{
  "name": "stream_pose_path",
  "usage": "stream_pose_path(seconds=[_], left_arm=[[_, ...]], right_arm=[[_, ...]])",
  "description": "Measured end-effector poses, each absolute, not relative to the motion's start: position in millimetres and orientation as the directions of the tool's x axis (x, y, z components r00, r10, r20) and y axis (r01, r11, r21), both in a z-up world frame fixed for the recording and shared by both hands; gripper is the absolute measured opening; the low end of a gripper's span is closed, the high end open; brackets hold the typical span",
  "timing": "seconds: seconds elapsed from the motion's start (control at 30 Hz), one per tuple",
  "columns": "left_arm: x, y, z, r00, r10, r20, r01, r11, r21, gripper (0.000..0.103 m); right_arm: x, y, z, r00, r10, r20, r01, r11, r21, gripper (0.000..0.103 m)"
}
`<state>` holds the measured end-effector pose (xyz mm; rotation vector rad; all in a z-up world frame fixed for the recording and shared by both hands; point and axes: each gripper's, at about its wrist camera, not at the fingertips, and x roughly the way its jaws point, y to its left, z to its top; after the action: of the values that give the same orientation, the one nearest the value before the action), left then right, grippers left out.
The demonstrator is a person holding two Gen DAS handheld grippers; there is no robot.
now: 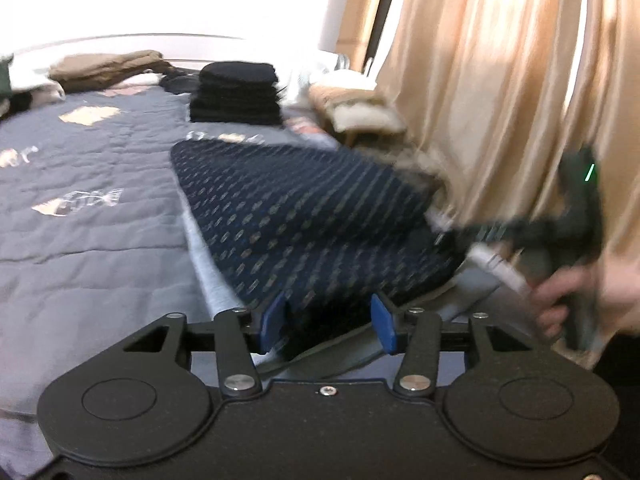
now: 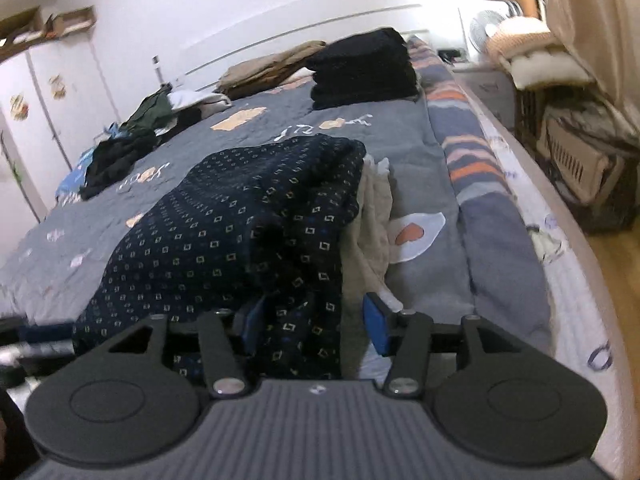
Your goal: Fold clothes
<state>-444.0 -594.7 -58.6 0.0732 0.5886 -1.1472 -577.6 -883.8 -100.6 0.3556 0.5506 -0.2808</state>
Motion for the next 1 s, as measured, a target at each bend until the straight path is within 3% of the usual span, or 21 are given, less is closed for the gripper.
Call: stream_pose_path(seconds=[0.2,0.4,0.5,0.83,0.87,1.0], left_arm=[[-417.9,-607.8,-55.0,0.092,-0.898,-0.431,0.8,0.324,-0.505,0.05],[-378.9,-648.7,-92.6,-0.114,-0.904,-0.411,0.61,0.263,-0.748,0.054],[-367.0,-648.3,-113.6,-0.079,-0.875,-0.478,0.575,0.351,-0.739,0.05],[-363.1,-617.1,-102.7,0.025,-0.853,-0.521,0.585,0.436,-0.684,0.05],[-364.6,-612.6,-97.9,0.037,-0.86,-0.509,0.589,0.43,-0.684,0.051],[-372.7,-607.4,-83.7,0.07,-0.886,-0.459,0.635,0.394,-0.664,0.074]], right_arm=[[-574.8,-888.1,-96.7,0.815,-0.152,-0.56,0.348,0.9,0.262,0.052],[-578.6,-889.1,-97.8,0.816,-0.148,-0.559,0.349,0.897,0.272,0.052],[-579.6,-890.6,-99.1,0.816,-0.138,-0.561,0.344,0.896,0.28,0.053],[-582.0,-893.5,-99.4,0.816,-0.129,-0.564,0.342,0.893,0.292,0.054],[-582.5,-893.5,-99.0,0.815,-0.13,-0.564,0.344,0.892,0.292,0.054],[-587.0,-894.6,-97.2,0.818,-0.123,-0.562,0.358,0.873,0.33,0.054]])
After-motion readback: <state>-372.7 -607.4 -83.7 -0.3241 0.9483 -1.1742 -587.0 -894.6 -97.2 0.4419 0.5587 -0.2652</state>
